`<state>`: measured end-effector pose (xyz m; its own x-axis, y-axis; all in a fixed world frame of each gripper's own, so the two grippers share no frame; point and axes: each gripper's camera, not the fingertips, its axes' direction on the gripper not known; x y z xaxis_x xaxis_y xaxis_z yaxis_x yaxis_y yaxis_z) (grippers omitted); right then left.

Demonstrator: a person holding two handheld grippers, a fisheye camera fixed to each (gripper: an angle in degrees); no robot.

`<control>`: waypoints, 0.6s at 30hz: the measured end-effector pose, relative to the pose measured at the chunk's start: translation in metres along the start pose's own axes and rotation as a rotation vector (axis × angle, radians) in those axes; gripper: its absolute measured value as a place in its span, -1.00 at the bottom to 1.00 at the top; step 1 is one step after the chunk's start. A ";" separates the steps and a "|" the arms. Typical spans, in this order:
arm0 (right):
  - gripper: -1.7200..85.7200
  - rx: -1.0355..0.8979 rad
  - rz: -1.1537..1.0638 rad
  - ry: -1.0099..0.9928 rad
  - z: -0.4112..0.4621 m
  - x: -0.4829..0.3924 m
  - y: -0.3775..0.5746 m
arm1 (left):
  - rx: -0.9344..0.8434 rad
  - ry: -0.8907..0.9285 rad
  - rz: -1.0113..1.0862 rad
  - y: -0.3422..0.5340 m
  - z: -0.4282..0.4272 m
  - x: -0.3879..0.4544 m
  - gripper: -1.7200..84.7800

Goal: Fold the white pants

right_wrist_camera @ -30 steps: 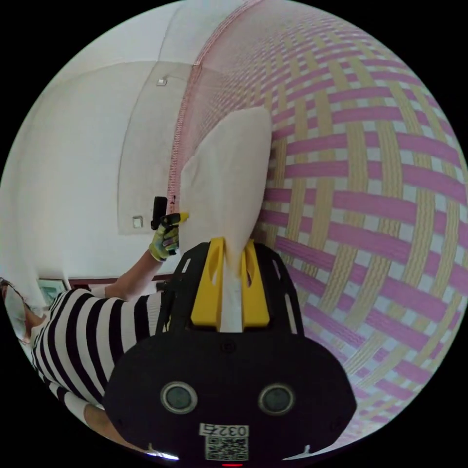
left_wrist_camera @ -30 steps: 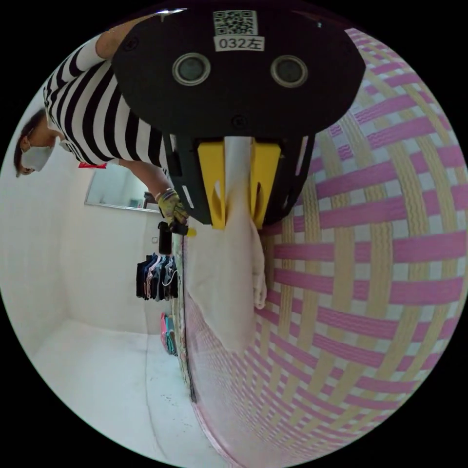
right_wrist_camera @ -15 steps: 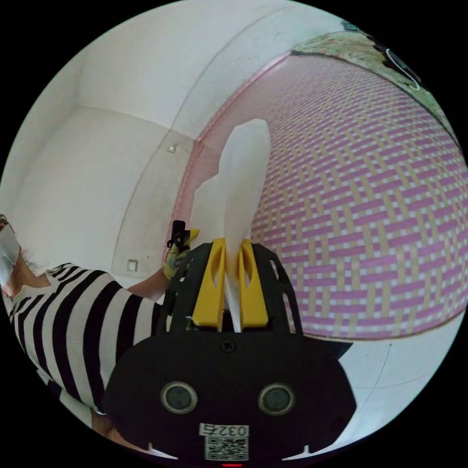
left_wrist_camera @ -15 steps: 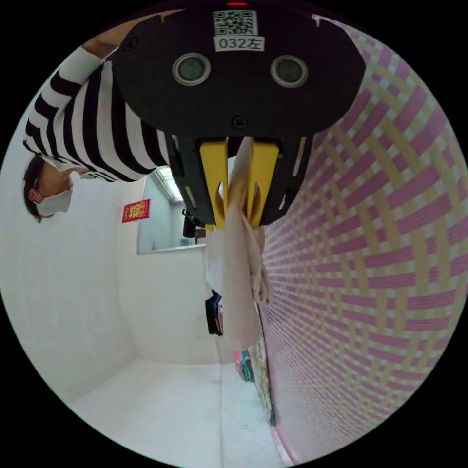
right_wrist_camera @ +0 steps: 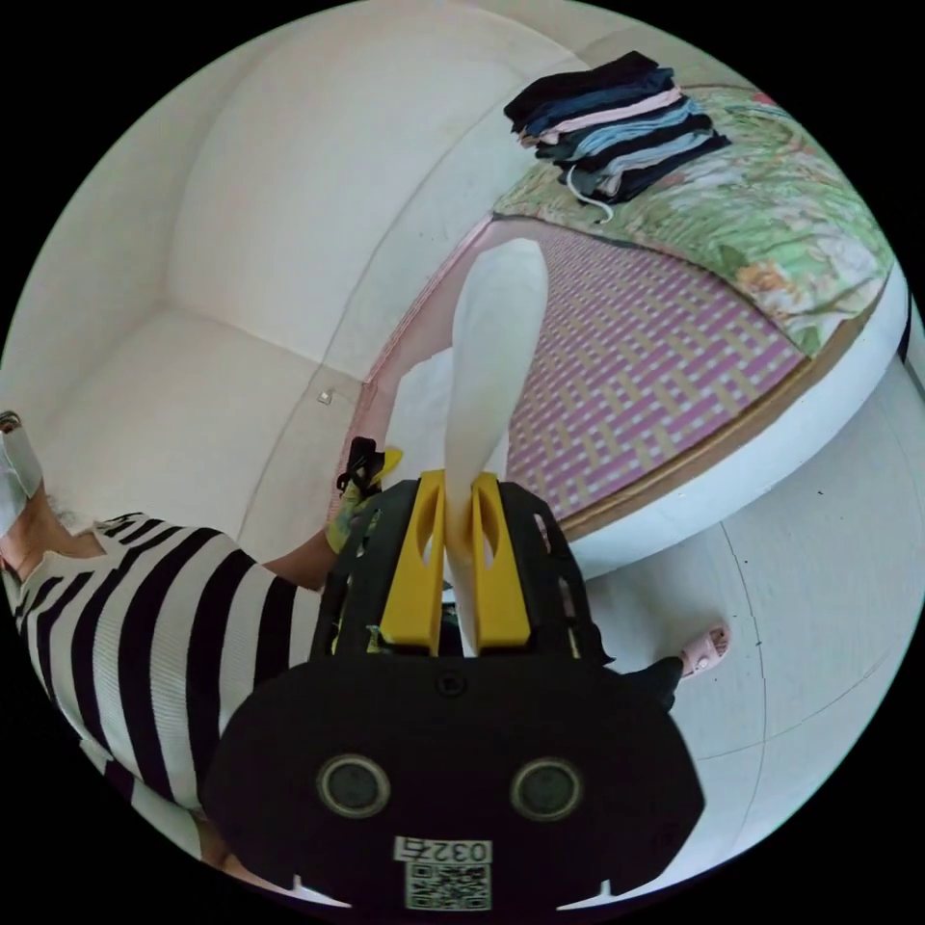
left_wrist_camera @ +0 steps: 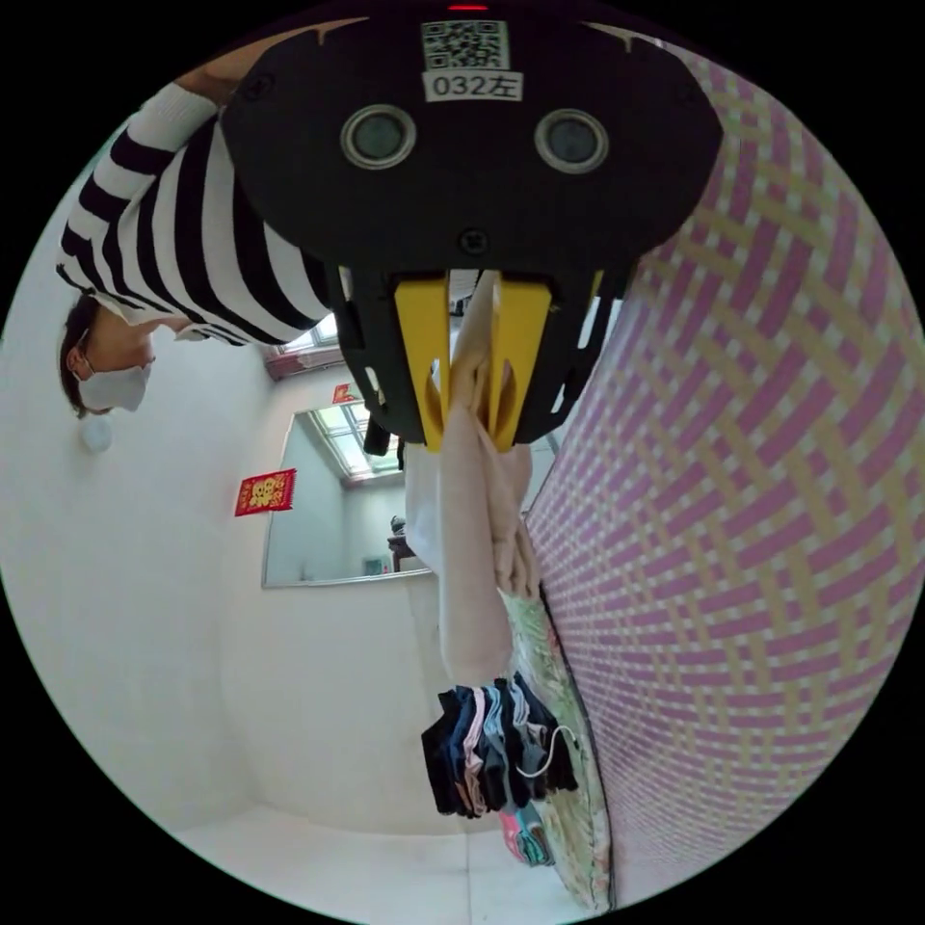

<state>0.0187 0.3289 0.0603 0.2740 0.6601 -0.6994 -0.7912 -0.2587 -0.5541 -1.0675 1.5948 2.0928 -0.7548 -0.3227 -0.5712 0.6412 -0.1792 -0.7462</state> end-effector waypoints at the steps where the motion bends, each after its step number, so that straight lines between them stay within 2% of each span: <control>1: -0.86 0.013 0.003 0.000 -0.025 0.007 0.008 | -0.010 -0.009 -0.001 -0.004 0.025 -0.011 -0.91; 8: -0.85 0.082 -0.023 0.064 -0.172 0.015 0.050 | -0.062 0.029 -0.028 -0.031 0.150 -0.092 -0.91; 18: -0.85 0.122 -0.086 0.054 -0.278 -0.006 0.039 | -0.021 -0.010 -0.015 -0.081 0.204 -0.207 -0.92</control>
<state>0.1384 0.1186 -0.0821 0.3697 0.6366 -0.6768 -0.8235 -0.1129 -0.5560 -0.9348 1.4868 2.3407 -0.7627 -0.3292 -0.5567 0.6268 -0.1643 -0.7616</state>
